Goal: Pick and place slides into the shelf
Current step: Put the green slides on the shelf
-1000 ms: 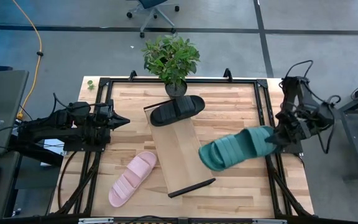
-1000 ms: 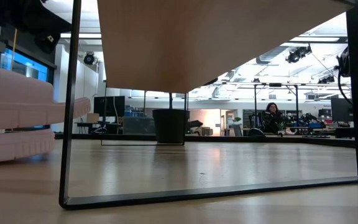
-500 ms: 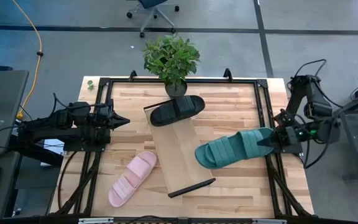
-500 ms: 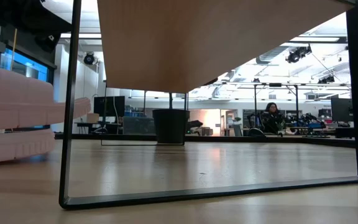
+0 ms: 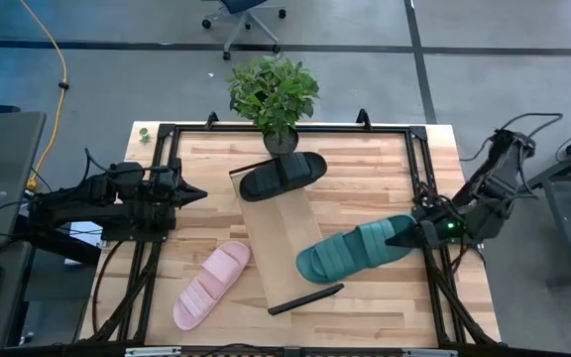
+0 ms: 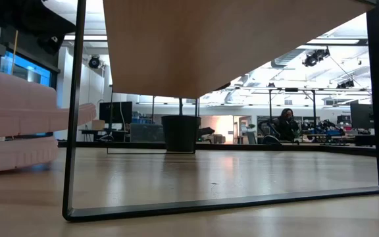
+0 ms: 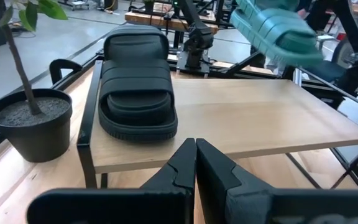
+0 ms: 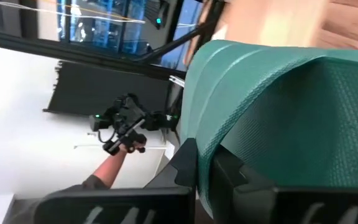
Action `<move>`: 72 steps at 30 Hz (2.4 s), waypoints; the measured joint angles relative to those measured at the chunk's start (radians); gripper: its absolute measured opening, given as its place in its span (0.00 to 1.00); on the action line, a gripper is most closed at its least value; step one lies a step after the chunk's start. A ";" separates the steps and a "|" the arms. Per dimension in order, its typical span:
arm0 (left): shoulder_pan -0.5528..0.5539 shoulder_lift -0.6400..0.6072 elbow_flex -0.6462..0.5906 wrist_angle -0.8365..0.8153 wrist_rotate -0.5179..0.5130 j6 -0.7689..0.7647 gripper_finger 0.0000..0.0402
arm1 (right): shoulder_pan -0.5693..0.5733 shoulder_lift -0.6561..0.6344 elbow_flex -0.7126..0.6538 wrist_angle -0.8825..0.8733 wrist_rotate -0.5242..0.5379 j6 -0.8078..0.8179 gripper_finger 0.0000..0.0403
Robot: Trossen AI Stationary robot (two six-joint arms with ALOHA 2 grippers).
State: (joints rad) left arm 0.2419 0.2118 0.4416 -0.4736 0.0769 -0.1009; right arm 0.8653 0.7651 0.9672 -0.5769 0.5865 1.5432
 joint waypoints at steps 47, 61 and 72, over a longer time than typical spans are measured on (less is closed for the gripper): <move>0.000 0.000 0.000 0.000 0.141 0.036 0.00 | -0.445 0.392 -0.002 0.536 -0.429 -0.187 0.01; 0.000 0.000 0.000 -0.001 0.167 0.048 0.00 | -0.344 0.394 -0.002 0.449 -0.261 -0.066 0.01; 0.000 0.000 0.000 -0.001 0.178 0.052 0.00 | -0.310 0.448 -0.001 0.485 -0.253 -0.006 0.01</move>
State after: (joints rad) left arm 0.2418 0.2119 0.4416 -0.4744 0.2550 -0.0484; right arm 0.5557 1.2135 0.9661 -0.0916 0.3337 1.5372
